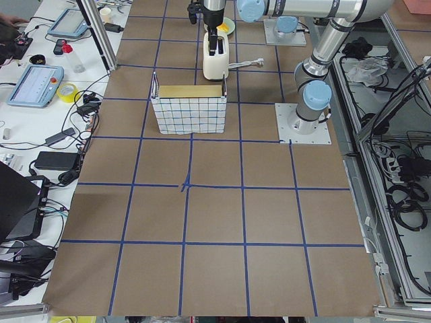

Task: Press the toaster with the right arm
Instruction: 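Push the toaster lever down with the right gripper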

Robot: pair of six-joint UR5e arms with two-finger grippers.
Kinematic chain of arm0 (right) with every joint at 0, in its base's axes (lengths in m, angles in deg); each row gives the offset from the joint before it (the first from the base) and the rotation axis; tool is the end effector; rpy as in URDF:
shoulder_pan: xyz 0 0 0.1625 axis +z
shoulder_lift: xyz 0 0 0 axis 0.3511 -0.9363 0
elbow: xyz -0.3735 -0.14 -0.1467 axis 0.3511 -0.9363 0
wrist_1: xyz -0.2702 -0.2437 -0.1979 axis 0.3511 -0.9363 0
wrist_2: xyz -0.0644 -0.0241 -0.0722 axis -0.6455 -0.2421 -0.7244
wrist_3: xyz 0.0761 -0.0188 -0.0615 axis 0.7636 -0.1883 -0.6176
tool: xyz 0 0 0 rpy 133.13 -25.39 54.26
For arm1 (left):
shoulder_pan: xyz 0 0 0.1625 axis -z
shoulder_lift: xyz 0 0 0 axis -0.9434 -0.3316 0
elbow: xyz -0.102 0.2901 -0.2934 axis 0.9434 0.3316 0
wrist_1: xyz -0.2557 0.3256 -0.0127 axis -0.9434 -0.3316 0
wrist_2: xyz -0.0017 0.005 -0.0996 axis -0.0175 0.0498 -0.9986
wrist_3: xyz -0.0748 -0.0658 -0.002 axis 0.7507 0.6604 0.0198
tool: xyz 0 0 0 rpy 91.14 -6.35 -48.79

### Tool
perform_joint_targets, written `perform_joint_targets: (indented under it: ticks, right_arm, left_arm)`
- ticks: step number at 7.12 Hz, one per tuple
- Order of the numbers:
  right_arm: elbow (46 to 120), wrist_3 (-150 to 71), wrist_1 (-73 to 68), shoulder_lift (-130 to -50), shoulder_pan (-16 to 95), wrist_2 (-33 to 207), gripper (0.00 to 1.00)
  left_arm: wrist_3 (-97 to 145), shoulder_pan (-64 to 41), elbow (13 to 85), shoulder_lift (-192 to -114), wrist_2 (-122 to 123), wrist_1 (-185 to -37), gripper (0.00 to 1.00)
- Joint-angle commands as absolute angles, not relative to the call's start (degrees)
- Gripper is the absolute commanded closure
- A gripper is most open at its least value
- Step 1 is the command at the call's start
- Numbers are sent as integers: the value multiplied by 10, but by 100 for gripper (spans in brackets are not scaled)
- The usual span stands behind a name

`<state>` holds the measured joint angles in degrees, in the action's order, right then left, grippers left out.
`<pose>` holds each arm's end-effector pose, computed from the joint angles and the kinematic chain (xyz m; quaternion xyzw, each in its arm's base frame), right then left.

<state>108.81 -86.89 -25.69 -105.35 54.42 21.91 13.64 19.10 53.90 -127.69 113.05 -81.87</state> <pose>0.0902 -0.4650 0.2668 -0.0385 0.8955 0.0199 0.4429 -0.1293 -0.4543 0.4937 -0.0417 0.9986 -0.0310 0.0080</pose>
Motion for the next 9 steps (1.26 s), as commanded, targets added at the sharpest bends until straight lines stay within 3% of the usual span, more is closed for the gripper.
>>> perform_joint_targets:
  ticks: [1,9]
  right_arm:
    - [1092,-871,-259,-1053,544,213,100]
    - [1100,-876,-290,-1017,544,193,100]
  left_arm:
    - [136,191,539,-1277,1130,-819,0]
    - [136,191,539,-1277,1130,-819,0]
